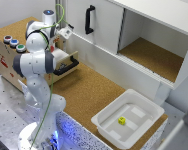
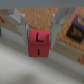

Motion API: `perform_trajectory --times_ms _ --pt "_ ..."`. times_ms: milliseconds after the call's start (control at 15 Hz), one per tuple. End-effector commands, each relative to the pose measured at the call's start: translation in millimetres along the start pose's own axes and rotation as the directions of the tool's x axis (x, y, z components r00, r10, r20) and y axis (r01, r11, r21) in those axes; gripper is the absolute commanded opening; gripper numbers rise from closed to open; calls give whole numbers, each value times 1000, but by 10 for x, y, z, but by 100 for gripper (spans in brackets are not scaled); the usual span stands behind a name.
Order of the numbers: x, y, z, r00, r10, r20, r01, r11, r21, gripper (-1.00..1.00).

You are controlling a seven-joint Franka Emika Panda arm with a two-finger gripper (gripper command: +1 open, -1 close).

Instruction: Put the pink object on top of the drawer

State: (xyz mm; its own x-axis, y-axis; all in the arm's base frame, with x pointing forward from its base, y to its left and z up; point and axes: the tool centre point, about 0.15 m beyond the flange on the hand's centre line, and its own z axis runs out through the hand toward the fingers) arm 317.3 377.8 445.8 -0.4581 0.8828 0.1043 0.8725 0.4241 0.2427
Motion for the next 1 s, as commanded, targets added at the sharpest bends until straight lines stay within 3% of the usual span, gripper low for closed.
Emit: perform_trajectory --times_ms 0,400,867,933 --pt "515 -62 -348 999 -52 1 52 998 21 -100" --pt "838 129 108 991 132 28 -134 983 127 -100" --pt "1015 493 199 954 298 29 -300 948 112 -100" --pt "1029 481 211 953 299 52 -303 947 104 100"
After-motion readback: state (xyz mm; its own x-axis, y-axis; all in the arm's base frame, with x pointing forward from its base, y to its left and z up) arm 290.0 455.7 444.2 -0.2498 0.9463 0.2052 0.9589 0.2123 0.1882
